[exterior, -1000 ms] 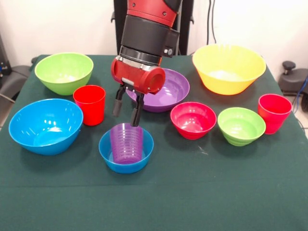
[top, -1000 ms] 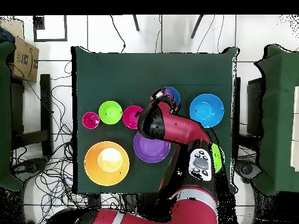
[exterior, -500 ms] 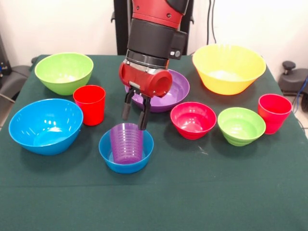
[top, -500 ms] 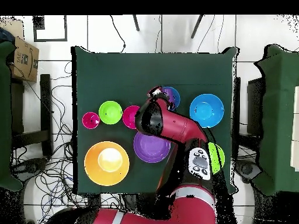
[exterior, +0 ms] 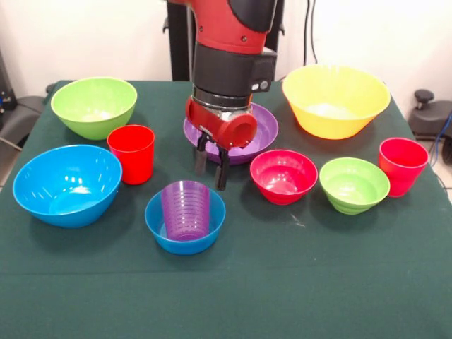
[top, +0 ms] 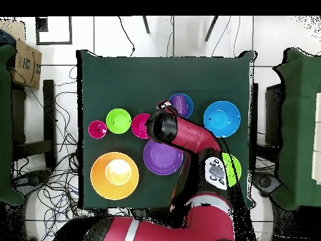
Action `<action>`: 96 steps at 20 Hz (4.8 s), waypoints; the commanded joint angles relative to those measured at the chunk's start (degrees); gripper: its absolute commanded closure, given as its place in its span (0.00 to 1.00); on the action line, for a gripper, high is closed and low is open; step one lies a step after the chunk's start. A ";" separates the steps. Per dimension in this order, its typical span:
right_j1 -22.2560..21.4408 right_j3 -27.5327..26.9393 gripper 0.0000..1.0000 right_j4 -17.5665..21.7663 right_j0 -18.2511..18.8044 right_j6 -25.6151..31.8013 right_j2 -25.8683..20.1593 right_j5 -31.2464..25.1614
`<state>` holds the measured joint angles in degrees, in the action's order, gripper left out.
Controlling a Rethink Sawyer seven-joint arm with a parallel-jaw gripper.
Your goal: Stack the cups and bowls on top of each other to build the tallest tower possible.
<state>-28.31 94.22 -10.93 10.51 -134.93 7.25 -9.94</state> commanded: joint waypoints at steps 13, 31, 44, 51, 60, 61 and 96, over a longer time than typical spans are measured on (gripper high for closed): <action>8.90 -4.19 0.00 2.78 0.81 -0.90 -5.35 -4.63; 1.20 -3.83 0.00 3.49 3.45 2.38 -5.21 -14.90; -0.77 -2.06 0.00 3.39 5.74 1.62 -9.36 -10.66; 2.29 -1.30 0.00 5.50 6.58 0.19 -11.48 -1.26; 5.00 -2.40 0.00 7.33 4.78 -1.29 -9.01 5.16; 5.10 -2.49 0.00 7.55 4.68 -1.25 -8.83 5.44; 5.40 -3.66 0.00 15.32 9.81 6.09 -14.40 -5.10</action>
<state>-27.33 91.59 -0.74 19.70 -134.93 0.91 -6.35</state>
